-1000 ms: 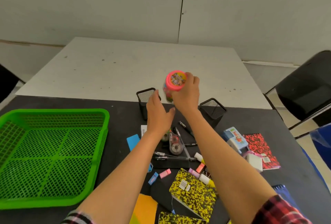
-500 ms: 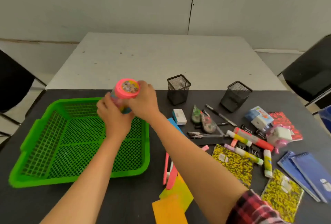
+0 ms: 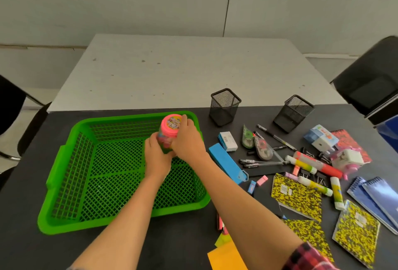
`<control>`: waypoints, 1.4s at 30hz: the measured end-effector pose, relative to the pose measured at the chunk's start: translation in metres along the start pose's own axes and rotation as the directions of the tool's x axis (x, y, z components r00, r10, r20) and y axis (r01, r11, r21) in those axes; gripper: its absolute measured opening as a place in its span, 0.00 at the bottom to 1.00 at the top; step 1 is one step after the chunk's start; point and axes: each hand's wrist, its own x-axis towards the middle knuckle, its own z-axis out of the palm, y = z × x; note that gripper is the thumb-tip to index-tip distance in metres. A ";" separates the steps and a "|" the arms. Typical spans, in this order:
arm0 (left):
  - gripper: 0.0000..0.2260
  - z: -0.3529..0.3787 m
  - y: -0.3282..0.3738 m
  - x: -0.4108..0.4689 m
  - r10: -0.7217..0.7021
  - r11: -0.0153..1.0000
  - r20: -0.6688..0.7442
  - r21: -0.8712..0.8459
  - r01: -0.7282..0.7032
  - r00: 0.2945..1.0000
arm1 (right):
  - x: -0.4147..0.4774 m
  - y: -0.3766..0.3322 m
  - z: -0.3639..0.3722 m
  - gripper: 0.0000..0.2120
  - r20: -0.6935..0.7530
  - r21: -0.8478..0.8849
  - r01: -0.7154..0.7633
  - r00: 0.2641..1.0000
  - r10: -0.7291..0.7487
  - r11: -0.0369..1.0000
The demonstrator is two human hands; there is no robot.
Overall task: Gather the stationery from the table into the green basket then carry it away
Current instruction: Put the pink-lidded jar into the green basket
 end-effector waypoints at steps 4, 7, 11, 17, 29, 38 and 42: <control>0.30 0.003 0.002 0.003 0.002 1.000 -0.003 -0.025 -0.002 1.000 | 0.003 0.002 0.000 0.27 -0.117 -0.328 0.036 0.990 -0.079 0.944; 0.30 0.002 0.000 0.006 -0.007 0.996 0.033 -0.084 0.010 0.999 | 0.005 0.007 -0.003 0.24 -0.139 -0.269 0.020 0.988 -0.060 0.963; 0.27 0.003 0.002 0.005 0.004 1.000 -0.001 -0.011 -0.004 1.000 | 0.005 0.019 -0.007 0.31 -0.100 0.119 -0.007 0.995 0.019 0.993; 0.16 0.007 0.009 -0.001 -0.001 0.995 -0.071 0.104 0.008 0.997 | 0.004 0.025 0.002 0.31 -0.107 -0.121 0.033 0.993 -0.046 0.992; 0.30 0.033 0.088 -0.048 0.205 0.955 -0.122 0.241 -0.171 0.971 | -0.014 0.130 -0.065 0.20 -0.349 0.200 -0.326 0.857 0.378 0.924; 0.13 0.122 0.111 -0.089 0.239 0.965 0.205 0.062 -0.256 0.949 | -0.011 0.242 -0.113 0.13 0.070 -0.214 -0.440 0.884 0.463 0.872; 0.07 0.155 0.118 -0.084 -0.099 0.975 0.354 -0.153 0.162 0.930 | -0.007 0.248 -0.122 0.13 -0.043 -0.133 -0.348 0.938 0.345 0.928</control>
